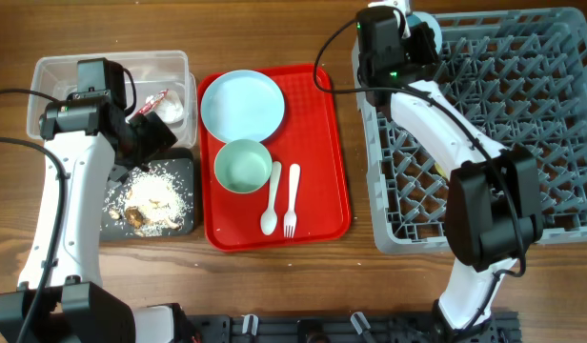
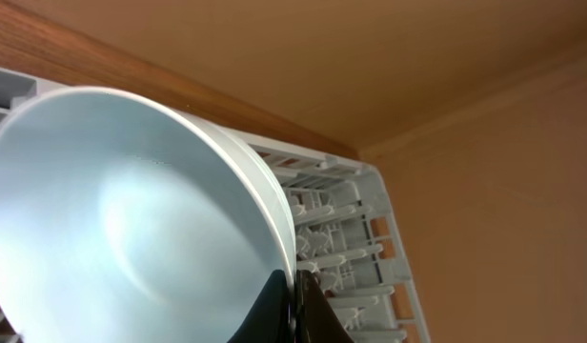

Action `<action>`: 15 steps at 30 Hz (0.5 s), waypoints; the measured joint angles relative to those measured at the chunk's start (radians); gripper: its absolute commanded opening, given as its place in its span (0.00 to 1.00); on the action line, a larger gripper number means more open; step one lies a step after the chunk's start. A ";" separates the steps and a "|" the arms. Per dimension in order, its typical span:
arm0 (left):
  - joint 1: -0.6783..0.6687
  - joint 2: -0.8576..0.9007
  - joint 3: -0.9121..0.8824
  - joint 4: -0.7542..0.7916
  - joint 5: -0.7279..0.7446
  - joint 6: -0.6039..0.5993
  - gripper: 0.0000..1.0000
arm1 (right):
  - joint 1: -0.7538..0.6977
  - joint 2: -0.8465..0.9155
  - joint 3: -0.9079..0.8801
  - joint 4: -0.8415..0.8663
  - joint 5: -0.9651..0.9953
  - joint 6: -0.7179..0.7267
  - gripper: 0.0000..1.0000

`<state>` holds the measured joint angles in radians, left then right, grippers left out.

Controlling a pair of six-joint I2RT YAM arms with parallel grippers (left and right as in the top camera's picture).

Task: Sort waste into correct bins and load items into the dishwasher rack
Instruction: 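Grasp the light blue bowl with the right gripper and place it in the rack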

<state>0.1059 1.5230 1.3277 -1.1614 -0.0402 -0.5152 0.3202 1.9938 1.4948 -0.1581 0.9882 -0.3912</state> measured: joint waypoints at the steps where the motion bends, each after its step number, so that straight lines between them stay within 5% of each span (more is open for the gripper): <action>1: 0.000 0.000 0.000 0.002 0.000 0.000 0.91 | 0.000 0.000 0.000 -0.019 0.000 0.025 0.04; 7: 0.000 0.000 0.000 0.002 0.000 0.000 0.91 | 0.000 0.000 0.000 -0.031 0.005 0.058 0.04; 14: 0.000 0.000 0.000 0.007 0.000 0.000 0.91 | 0.053 0.000 0.005 -0.246 0.014 0.179 0.04; 15: 0.000 0.000 0.000 0.009 0.000 0.000 0.91 | 0.066 -0.001 0.008 -0.332 -0.005 0.249 0.10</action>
<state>0.1059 1.5230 1.3277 -1.1522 -0.0402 -0.5152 0.3859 1.9926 1.5032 -0.4900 0.9836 -0.1425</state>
